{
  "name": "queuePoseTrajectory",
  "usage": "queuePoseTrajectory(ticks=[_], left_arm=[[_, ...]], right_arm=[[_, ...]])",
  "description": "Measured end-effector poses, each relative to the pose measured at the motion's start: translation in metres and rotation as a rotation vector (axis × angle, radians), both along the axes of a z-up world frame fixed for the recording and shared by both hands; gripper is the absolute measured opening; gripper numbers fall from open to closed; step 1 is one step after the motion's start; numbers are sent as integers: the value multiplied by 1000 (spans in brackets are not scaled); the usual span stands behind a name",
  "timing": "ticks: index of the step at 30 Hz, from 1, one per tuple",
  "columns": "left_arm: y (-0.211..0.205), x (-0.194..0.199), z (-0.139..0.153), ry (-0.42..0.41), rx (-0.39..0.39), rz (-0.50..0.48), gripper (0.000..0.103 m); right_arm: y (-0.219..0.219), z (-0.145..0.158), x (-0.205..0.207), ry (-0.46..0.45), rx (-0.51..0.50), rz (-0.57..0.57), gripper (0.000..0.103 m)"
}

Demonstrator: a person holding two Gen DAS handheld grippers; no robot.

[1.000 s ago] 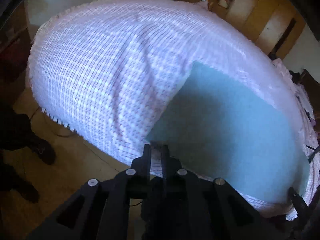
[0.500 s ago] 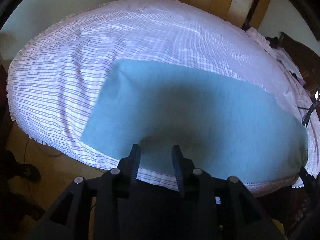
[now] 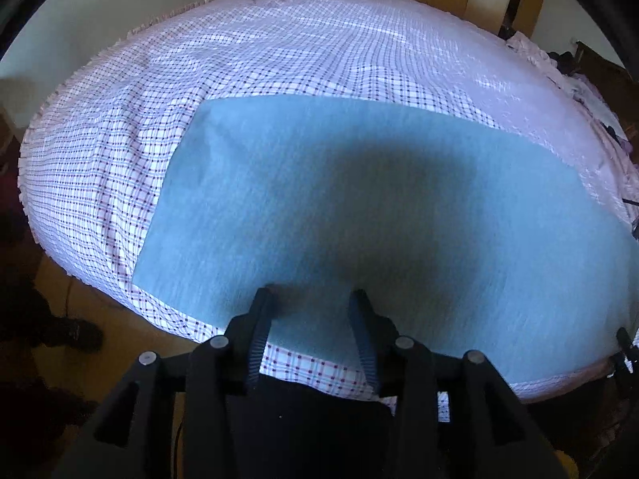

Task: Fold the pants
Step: 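Grasp the ribbed leg cuff with the right tool and lift it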

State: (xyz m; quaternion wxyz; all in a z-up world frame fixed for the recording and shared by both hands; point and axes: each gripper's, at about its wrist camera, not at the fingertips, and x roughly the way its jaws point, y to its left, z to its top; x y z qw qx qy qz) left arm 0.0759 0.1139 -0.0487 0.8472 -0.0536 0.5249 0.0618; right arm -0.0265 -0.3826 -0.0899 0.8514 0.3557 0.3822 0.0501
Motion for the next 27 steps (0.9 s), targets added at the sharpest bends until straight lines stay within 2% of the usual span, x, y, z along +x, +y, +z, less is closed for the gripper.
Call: queuePoseTrajectory(ticks=[6,12,16,20,27], left_arm=[[4,-2,0,-4,-33,19,43],[1,-4,2,-8,-30,20,43],[-3,-6,2,-6,-20,17,44],[-2,-4,2,-7,-17,-1,44],[6,-3,6,-9,-66,4,44]], right_arm=[[-6,-8,-3,-42,59,-34,34],[-3,7,15,-103,72,-42,33],[0,7,25,-90,10,-40,33],[-8,2,33,-85,83,-63,33],[-37,-15,42,-61,321,-83,33]])
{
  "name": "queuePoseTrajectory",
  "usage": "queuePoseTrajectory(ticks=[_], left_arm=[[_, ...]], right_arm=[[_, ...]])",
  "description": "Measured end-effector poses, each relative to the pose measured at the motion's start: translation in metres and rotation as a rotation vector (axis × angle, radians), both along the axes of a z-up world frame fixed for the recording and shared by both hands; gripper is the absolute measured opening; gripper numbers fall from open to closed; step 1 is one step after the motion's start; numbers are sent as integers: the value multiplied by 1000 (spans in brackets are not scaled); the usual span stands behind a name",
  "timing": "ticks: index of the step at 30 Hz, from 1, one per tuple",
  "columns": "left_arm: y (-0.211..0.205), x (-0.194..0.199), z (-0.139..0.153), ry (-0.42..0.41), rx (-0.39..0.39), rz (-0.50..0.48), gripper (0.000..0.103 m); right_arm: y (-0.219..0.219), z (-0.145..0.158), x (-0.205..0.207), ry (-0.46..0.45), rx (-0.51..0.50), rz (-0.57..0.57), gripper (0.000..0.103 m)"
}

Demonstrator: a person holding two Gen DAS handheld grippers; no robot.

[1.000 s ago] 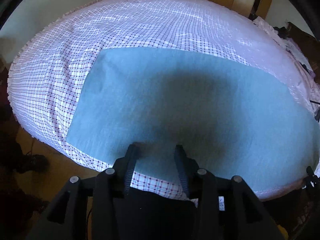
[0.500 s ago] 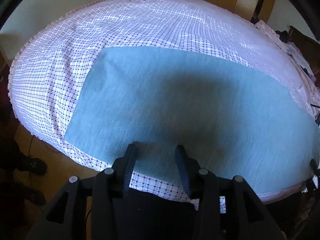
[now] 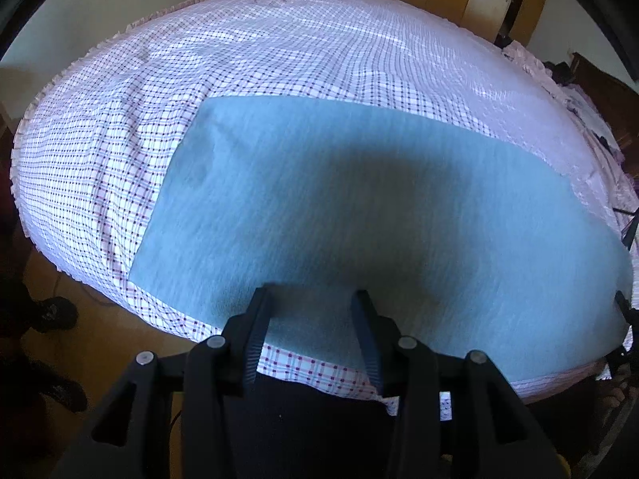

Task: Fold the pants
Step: 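Grasp the ribbed leg cuff with the right tool and lift it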

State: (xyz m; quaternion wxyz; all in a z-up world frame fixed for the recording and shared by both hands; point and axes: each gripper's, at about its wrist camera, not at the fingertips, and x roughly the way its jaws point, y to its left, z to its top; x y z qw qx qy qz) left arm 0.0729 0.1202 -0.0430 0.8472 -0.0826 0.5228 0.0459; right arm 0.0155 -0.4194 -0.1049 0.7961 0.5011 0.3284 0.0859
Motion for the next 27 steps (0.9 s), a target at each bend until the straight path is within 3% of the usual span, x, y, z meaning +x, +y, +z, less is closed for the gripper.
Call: queuePoseTrajectory(ticks=[2,4,7,10,16,23,27], left_arm=[[0,-3,3,-4,-8,-1,44],[-1,-6,4,-9,-17,-3,44],[0,-10,7,-15,-36,-7,44],[0,-15,10,-17,-39,-11,44],[-1,-23,23,-44,-47,-22,44],[-9,-28,35,-82,9,-64,44],[-8,-28,35,-87,-10,-69,44]], right_arm=[[0,-1,0,11,8,-4,31],[-1,-3,-1,41,0,-11,20],[-7,-8,-8,45,42,-23,11],[-7,-5,-14,41,37,-23,7],[6,27,-14,33,-115,-4,4],[32,71,-13,17,-350,22,3],[50,95,-13,-21,-442,23,3]])
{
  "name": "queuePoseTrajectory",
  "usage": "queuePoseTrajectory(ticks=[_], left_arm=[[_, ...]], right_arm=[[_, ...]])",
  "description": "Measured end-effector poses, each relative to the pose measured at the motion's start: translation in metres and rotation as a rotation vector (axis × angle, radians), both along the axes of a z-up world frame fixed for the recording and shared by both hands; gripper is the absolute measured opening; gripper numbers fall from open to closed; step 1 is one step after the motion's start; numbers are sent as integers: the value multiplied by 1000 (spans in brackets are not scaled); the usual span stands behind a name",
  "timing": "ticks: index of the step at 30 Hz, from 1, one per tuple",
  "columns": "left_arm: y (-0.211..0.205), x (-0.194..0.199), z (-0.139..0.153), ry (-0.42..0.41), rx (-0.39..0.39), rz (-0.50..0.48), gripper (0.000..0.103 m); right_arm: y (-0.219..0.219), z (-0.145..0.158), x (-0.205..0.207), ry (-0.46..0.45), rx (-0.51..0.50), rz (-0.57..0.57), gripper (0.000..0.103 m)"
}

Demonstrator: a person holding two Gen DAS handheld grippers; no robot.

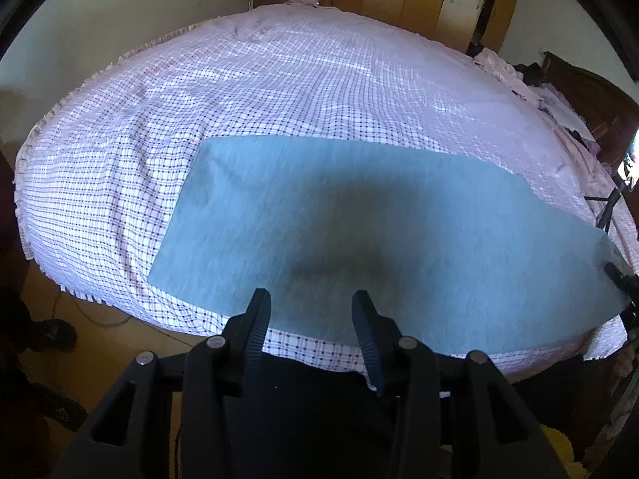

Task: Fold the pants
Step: 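Grasp the ribbed leg cuff with the right tool and lift it, then carry the cuff over the pants toward the left tool and lay it down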

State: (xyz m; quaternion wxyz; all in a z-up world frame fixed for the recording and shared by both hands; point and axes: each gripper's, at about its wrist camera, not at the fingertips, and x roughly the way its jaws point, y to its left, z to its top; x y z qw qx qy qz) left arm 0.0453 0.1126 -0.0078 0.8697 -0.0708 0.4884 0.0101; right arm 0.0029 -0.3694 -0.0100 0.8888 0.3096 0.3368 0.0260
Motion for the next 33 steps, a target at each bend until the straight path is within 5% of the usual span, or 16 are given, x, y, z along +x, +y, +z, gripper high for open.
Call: queuePoseTrajectory(ticks=[18,25,33], left_arm=[[26,-2,5,-25,-21,81,44],[36,2,7,-38,-22,93,44],[38,12,3,-60,-41,74,44]], right_arm=[[148,103,5,-238,-371,329,3],[217,97,21,-225,-387,477,3],[281,57,41,-139,-439,601,3]])
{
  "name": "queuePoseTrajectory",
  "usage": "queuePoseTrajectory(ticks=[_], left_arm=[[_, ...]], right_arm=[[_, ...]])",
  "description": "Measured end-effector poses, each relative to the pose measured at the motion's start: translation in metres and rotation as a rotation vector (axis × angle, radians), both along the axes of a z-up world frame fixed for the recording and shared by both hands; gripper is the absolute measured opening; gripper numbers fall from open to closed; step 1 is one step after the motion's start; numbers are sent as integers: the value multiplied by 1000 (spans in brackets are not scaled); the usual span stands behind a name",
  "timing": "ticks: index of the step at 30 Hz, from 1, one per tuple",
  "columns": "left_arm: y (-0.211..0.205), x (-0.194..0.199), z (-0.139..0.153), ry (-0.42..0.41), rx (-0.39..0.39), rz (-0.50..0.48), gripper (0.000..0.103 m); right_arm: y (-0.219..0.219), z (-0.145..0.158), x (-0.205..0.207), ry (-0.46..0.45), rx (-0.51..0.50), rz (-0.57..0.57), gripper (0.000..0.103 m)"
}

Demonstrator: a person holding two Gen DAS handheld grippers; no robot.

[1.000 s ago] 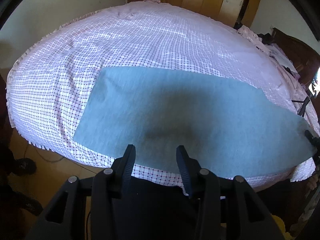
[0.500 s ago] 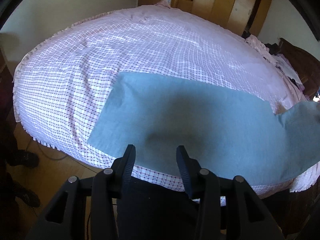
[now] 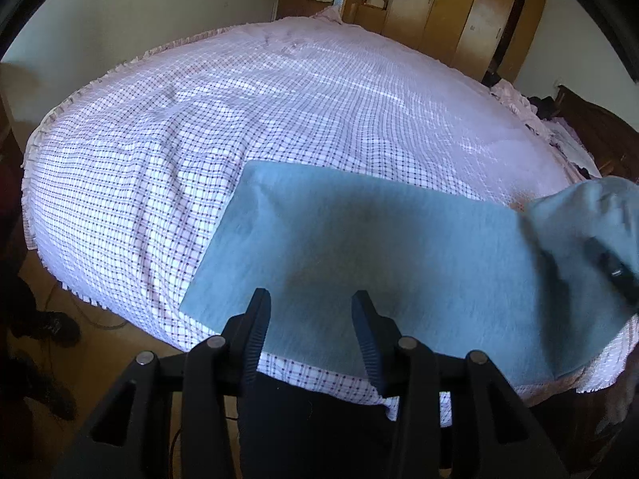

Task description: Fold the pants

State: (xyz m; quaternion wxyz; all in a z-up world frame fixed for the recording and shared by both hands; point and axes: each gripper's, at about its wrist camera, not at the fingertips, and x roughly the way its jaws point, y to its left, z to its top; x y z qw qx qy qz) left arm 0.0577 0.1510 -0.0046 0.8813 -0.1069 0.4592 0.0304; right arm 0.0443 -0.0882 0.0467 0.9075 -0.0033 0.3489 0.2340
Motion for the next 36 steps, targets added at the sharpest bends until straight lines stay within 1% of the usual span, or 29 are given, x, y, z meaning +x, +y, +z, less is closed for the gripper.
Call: queuePoseTrajectory(ticks=[3,5,6,7,9,12,14,17,19,20,21,22,26,30,34,36], left_arm=[[-1,3,-5,7,-7,-21,44],[-2,4,-9,15,-9,-25,44],[-2,4,-12,20,-14,-25,44],[-2,4,-15,27,-19,-24,44],[0,4,-20,41,-27,-17,44],[3,4,-24,52,-38,-6,44],[4,3,-23,47,-44,-10,44],[3,1,-19,32,-40,-21,44],[1,0,-17,32,-38,-18,44],[-1,0,-16,31,-40,-16,44],[-3,1,-15,29,-48,-19,44],[-4,2,-13,28,-57,-25,44],[-14,6,-8,28,-107,-54,45],[-30,5,0,7,-154,-127,48],[-49,13,0,20,-177,-180,49],[-59,21,-4,35,-182,-198,49]], right_arm=[[19,-21,9,48,-47,20,3],[29,-30,13,75,-72,44,8],[35,-35,15,91,-91,58,14],[41,-39,16,106,-110,71,22],[49,-45,13,118,-140,95,28],[55,-47,4,114,-164,122,31],[51,-46,-1,116,-158,124,33],[34,-44,-11,149,-101,117,36],[21,-41,-19,160,-66,111,41],[17,-41,-23,160,-64,110,43],[16,-39,-26,158,-67,114,48],[15,-38,-29,148,-71,114,51],[2,-34,-44,96,-109,85,51],[-22,-44,-48,116,-160,-18,51],[-53,-59,-43,197,-90,-100,51],[-64,-66,-41,220,-54,-132,51]])
